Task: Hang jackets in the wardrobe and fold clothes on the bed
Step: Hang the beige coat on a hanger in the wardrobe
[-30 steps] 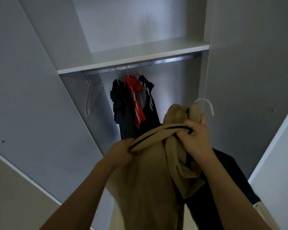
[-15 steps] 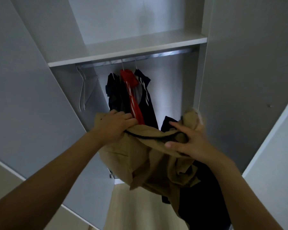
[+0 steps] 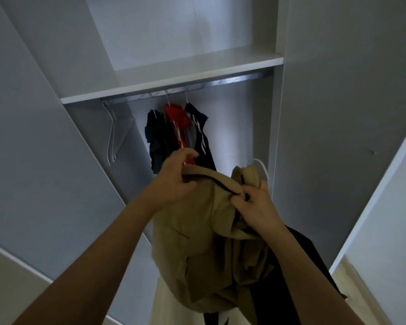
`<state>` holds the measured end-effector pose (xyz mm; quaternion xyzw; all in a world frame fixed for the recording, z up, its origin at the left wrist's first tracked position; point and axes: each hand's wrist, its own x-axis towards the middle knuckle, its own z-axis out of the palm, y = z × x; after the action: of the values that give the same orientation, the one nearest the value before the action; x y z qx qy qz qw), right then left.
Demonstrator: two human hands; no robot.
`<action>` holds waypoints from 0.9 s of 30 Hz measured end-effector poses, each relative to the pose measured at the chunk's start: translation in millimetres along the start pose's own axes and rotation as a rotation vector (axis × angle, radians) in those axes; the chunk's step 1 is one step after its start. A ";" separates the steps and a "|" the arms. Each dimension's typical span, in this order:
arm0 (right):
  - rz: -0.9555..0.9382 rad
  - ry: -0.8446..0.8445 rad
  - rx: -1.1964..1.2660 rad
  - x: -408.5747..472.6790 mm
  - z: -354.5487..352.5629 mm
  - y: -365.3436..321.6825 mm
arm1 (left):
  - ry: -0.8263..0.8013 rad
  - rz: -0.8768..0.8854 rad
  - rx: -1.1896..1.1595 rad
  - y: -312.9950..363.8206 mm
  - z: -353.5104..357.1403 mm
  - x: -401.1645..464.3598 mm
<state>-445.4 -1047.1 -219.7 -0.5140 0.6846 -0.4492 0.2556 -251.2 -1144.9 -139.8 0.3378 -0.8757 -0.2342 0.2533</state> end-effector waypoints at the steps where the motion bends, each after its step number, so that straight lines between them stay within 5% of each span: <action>1: 0.039 0.013 0.041 0.4 0.0 2.6 | -0.019 -0.153 -0.114 -6.9 -6.0 0.3; 5: 0.058 0.002 0.076 -3.1 5.6 5.9 | -0.297 -0.797 -0.394 -30.7 -10.4 -2.6; 7: 0.038 -0.032 0.092 -6.4 10.3 4.7 | -0.274 -0.865 -0.373 -37.5 4.8 5.6; 9: 0.016 -0.061 0.116 -10.4 12.5 1.8 | -0.063 -0.838 -0.375 -42.4 24.0 19.2; 15: -0.041 -0.084 0.167 -17.9 7.2 -2.9 | 0.131 -0.923 -0.757 -52.4 50.9 29.7; 24: 0.074 0.127 0.293 -21.7 -8.5 22.6 | -0.061 -0.571 -0.528 -50.4 41.8 28.6; 27: 0.111 0.154 0.245 -24.0 -3.3 27.3 | 0.019 -0.323 -0.025 -45.6 46.8 20.2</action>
<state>-452.8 -1021.7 -244.8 -0.4043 0.6697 -0.5525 0.2877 -270.8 -1178.3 -196.2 0.4731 -0.8046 -0.2796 0.2248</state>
